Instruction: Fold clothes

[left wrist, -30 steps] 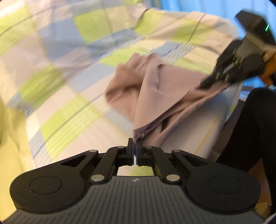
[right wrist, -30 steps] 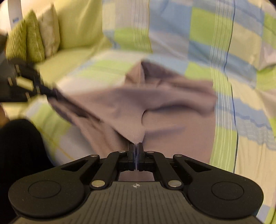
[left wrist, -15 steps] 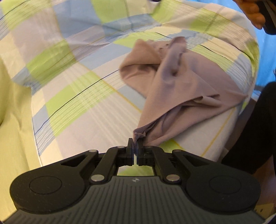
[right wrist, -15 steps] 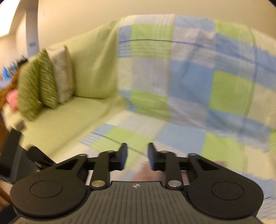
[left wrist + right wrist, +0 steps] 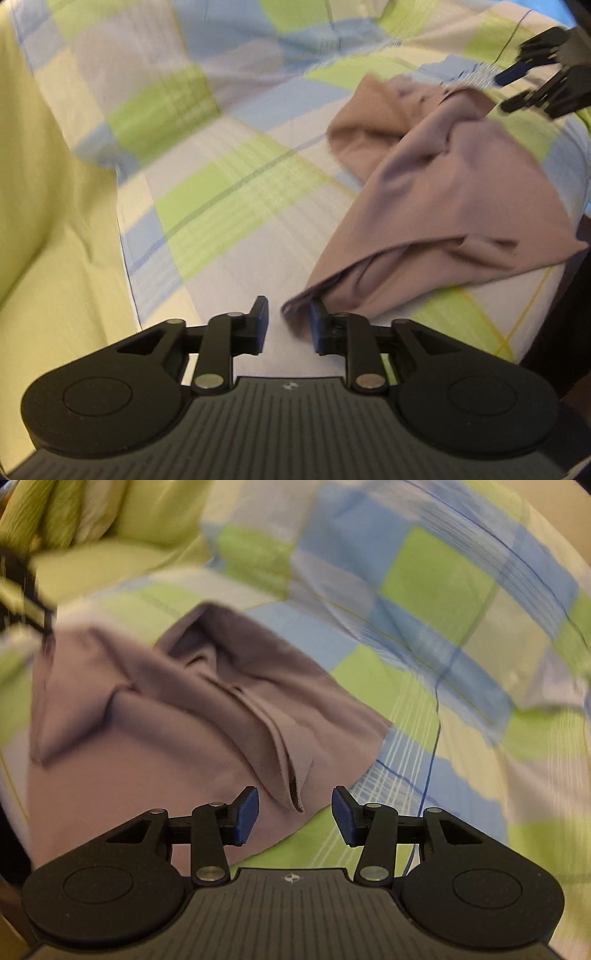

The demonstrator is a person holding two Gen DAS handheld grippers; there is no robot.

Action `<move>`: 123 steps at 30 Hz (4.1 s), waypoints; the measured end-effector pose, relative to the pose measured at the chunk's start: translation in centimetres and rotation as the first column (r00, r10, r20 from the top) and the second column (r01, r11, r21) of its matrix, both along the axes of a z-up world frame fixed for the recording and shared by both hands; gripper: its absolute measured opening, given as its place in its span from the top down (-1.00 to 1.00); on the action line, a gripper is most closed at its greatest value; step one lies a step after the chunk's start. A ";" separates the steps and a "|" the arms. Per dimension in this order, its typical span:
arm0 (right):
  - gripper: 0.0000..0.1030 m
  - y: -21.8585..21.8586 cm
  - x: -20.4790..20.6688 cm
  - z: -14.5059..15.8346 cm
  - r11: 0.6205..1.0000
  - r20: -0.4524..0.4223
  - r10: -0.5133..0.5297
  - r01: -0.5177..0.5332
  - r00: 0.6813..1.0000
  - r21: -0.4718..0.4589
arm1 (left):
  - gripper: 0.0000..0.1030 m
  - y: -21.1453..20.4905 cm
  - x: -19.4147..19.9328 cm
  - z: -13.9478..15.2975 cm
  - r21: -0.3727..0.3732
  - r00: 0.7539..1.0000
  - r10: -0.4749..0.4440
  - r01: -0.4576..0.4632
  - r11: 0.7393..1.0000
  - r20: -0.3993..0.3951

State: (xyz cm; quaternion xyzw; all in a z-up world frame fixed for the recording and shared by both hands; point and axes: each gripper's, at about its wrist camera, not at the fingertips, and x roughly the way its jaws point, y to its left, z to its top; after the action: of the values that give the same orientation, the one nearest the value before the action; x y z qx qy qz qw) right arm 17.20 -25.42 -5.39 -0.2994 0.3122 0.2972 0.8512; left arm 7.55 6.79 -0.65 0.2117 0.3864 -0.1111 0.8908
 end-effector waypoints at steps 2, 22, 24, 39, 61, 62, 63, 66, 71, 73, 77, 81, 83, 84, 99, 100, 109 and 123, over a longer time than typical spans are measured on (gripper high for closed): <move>0.09 0.3 0.3 -0.6 1.000 -0.005 0.020 -0.020 1.000 0.009 | 0.46 -1.0 -0.8 0.8 -0.005 0.999 -0.023 0.024 1.000 0.035; 0.99 -3.6 3.3 4.0 0.831 -0.323 -0.135 0.285 0.937 0.479 | 0.97 -14.4 -0.3 -4.8 0.165 0.905 -0.421 0.424 0.891 -0.054; 0.99 -3.8 2.9 5.0 0.802 -0.326 -0.127 0.290 0.937 0.523 | 0.97 -13.1 -0.4 -3.0 0.111 0.927 -0.376 0.374 0.921 0.002; 0.99 -6.8 -11.4 26.0 0.548 0.079 -0.198 0.044 0.977 0.835 | 0.97 -2.5 -8.7 22.0 -0.181 0.785 -0.057 0.212 0.960 0.617; 0.99 -8.1 -0.6 28.1 0.592 0.168 -0.384 0.103 0.908 0.799 | 0.96 -5.0 2.3 28.1 -0.174 0.712 -0.029 0.211 0.962 0.701; 0.99 -7.9 2.0 26.5 0.591 0.140 -0.392 0.133 0.909 0.795 | 0.96 -5.3 5.0 26.7 -0.181 0.731 -0.021 0.196 0.964 0.682; 0.99 -7.6 4.8 24.8 0.592 0.113 -0.399 0.162 0.910 0.790 | 0.96 -5.7 8.0 25.0 -0.186 0.749 -0.008 0.175 0.967 0.662; 0.94 -6.8 12.6 18.6 0.592 0.032 -0.449 0.271 0.893 0.759 | 0.73 -6.6 17.2 19.0 -0.244 0.835 0.053 0.099 0.965 0.548; 0.18 -7.0 17.1 9.6 0.558 -0.115 -0.494 0.416 0.862 0.718 | 0.44 -5.6 23.5 9.3 -0.322 0.932 0.124 -0.009 0.947 0.340; 0.17 -7.5 15.9 7.3 0.564 -0.153 -0.484 0.440 0.862 0.698 | 0.37 -4.2 22.6 6.4 -0.333 0.949 0.139 -0.039 0.942 0.282; 0.14 -9.4 11.3 4.9 0.493 -0.304 -0.481 0.541 0.822 0.681 | 0.30 -2.2 19.1 2.1 -0.352 0.976 0.159 -0.098 0.931 0.151; -0.04 -10.4 5.3 4.2 0.464 -0.390 -0.474 0.600 0.789 0.651 | 0.23 -1.8 14.3 -0.3 -0.345 0.991 0.126 -0.103 0.933 0.045; -0.11 -10.2 2.3 4.0 0.485 -0.410 -0.460 0.609 0.788 0.628 | 0.18 -2.1 12.1 -1.0 -0.345 0.996 0.092 -0.087 0.934 -0.002; -0.11 -10.1 0.7 3.9 0.496 -0.418 -0.451 0.611 0.788 0.617 | 0.14 -2.2 11.0 -1.3 -0.348 0.997 0.065 -0.071 0.935 -0.028; -0.11 -9.3 -10.5 0.1 0.606 -0.486 -0.455 0.659 0.746 0.445 | 0.06 -1.0 2.0 -4.3 -0.332 0.975 -0.179 0.127 0.935 -0.130; -0.11 -9.3 -10.6 0.1 0.609 -0.484 -0.458 0.660 0.746 0.441 | 0.06 -0.6 2.0 -4.4 -0.346 0.977 -0.173 0.120 0.931 -0.128; -0.11 -9.3 -10.2 -1.5 0.622 -0.493 -0.483 0.680 0.724 0.389 | 0.02 -1.8 4.1 -4.8 -0.443 0.977 -0.194 0.136 0.886 -0.087; -0.10 -8.9 -10.4 -2.7 0.654 -0.527 -0.484 0.689 0.699 0.312 | 1.00 -2.4 3.7 -3.8 -0.574 0.965 -0.230 0.119 0.810 -0.124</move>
State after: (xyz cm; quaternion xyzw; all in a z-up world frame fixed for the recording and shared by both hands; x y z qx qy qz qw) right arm 6.81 -34.32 -8.05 0.1128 0.4739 0.1214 0.8648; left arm 11.20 4.43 -4.48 -0.0361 0.3974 -0.3208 0.8590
